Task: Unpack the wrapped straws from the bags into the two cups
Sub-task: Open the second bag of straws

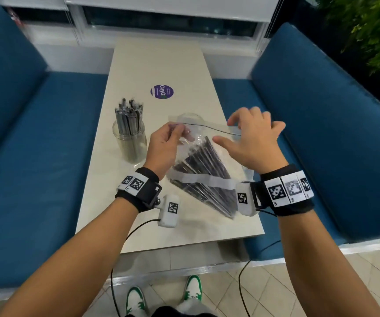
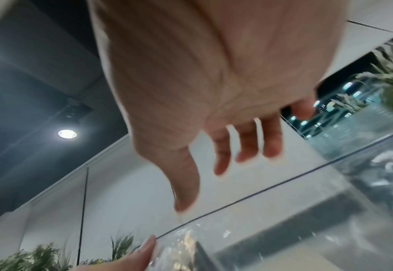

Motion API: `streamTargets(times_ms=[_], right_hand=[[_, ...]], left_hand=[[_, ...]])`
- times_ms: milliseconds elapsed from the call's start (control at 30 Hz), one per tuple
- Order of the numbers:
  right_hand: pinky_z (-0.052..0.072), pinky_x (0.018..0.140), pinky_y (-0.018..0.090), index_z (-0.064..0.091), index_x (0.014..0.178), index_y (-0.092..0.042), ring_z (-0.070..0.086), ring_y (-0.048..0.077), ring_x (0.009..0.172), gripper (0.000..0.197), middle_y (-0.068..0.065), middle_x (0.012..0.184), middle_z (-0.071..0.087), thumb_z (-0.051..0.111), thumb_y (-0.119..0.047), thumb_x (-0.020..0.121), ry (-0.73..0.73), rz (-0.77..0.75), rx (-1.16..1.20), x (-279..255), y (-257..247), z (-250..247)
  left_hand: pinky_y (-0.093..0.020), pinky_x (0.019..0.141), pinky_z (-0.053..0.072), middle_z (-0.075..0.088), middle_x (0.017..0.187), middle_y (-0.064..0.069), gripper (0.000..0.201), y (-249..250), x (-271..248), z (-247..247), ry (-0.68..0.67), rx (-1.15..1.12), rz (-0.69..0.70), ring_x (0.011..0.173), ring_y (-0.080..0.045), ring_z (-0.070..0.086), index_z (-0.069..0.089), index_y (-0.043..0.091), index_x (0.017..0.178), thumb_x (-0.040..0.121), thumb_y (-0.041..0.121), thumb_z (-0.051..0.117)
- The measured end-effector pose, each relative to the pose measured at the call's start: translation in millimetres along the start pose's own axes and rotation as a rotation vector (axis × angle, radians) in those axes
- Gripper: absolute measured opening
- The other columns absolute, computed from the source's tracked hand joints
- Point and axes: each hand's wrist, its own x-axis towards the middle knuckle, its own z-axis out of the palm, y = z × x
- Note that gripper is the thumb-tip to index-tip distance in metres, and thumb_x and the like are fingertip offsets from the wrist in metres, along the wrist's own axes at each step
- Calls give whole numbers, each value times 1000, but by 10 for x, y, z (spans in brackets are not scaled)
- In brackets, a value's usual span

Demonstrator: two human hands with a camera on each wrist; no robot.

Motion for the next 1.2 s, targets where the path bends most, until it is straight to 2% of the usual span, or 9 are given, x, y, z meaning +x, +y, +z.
streamTargets(times_ms=[167,233,300,433,633,733,900,1000,1200], right_hand=[[25,101,40,60,136,-40,48,23,121,37,-4,133,56,56,-51,101,-2,-183,60,167,-244,-357],[45,103,40,75,115,-32,67,14,98,21,-7,109,73,59,-38,103,-77,-218,247,223,-341,-479],[59,84,33,79,96,-23,71,8,68,16,-8,77,76,64,-27,102,-71,-241,414,256,-440,-606],[59,66,19,79,96,-13,72,7,59,16,-4,73,76,70,-26,100,-64,-250,483,303,-583,-727],[61,59,28,70,98,-6,77,17,61,22,5,73,78,53,-16,107,-114,-81,642,328,-700,-553],[65,64,42,66,101,0,79,26,67,22,11,77,79,52,-15,108,-239,-38,804,278,-762,-393],[67,70,47,70,97,0,80,22,77,23,12,84,80,55,-15,105,-364,-36,803,195,-828,-139],[66,68,50,71,96,0,80,25,76,36,14,86,79,58,-32,106,-420,30,865,189,-813,-72],[59,52,35,62,102,6,78,36,70,32,22,84,77,65,-26,103,-432,-19,934,207,-718,25]], left_hand=[[-25,74,50,64,81,-4,23,410,30,13,-164,-195,59,67,-11,59,64,15,95,112,18,48],[-29,71,51,62,80,-9,22,622,48,-9,-203,-191,117,66,-16,57,63,11,97,111,19,49],[-40,78,58,64,84,-10,20,798,89,-59,-180,-161,150,73,-21,60,66,9,101,111,17,51],[-42,87,63,70,89,-6,5,1052,176,-156,-50,-47,231,84,-24,69,67,16,103,106,18,63],[-21,75,42,53,93,1,46,1049,142,-297,440,406,510,82,-13,48,53,17,96,86,49,84],[-29,67,51,60,75,9,40,986,62,-260,267,340,373,67,-6,54,63,14,85,95,51,75],[-40,84,63,77,87,10,9,791,39,-255,125,334,264,81,-5,72,77,19,94,97,27,74],[-49,80,66,79,86,0,8,718,49,-320,44,294,209,84,-20,77,79,15,95,95,22,75],[-38,70,66,77,98,-24,17,738,18,-398,-160,133,22,85,-30,77,77,1,103,102,17,72]])
